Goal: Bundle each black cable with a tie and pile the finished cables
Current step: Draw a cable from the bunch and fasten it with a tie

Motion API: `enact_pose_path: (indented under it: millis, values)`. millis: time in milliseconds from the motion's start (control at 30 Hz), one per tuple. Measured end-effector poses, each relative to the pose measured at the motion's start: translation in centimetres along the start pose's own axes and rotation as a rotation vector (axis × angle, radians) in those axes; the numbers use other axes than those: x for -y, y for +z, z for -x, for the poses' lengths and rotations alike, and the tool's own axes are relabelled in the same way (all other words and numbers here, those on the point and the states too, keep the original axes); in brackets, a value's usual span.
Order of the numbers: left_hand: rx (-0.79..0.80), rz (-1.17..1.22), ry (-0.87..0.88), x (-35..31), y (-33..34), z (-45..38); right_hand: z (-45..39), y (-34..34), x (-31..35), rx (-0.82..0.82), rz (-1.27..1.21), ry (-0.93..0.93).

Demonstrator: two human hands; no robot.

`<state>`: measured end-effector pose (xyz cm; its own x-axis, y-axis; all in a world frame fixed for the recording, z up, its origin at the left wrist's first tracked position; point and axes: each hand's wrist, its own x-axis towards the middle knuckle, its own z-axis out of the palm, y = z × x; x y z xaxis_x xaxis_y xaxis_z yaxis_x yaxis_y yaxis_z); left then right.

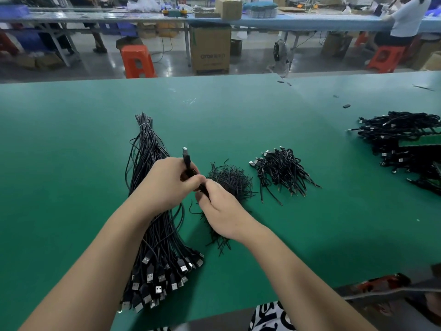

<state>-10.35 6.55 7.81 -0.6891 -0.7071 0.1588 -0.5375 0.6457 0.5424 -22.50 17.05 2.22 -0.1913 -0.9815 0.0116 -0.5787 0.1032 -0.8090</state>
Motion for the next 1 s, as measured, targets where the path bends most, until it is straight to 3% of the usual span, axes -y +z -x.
enact_pose_path:
  millis: [300,500,567,633,733,800,867,933,1000]
  values:
    - [0.114,-0.05,0.024,0.6,0.4,-0.1,-0.4,-0.1,-0.5,0.051,-0.197,0.092]
    - [0.115,0.086,0.003,1.1,0.8,-0.5,0.1,0.5,0.0,-0.025,0.012,0.041]
    - [0.097,0.214,-0.046,1.5,1.4,-0.5,0.1,0.7,-0.2,-0.068,0.088,0.028]
    - [0.167,0.528,-0.113,2.0,2.0,-0.4,-0.1,0.6,-0.4,-0.095,0.103,0.036]
    - [0.287,0.859,-0.191,3.7,2.4,-0.5,-0.5,0.1,-1.4,-0.159,-0.017,0.111]
    - [0.221,0.654,-0.23,5.3,3.2,-1.0,-0.7,-0.2,-2.1,-0.204,-0.153,0.178]
    - [0.137,0.21,-0.25,6.9,4.6,-1.5,-0.8,-0.5,-2.5,-0.235,-0.319,0.246]
    - [0.194,-0.021,-0.28,8.0,6.3,-1.7,-0.7,-0.8,-2.8,-0.248,-0.467,0.288]
    - [0.294,-0.102,-0.345,8.6,8.0,-1.7,-0.6,-1.1,-2.8,-0.247,-0.554,0.301]
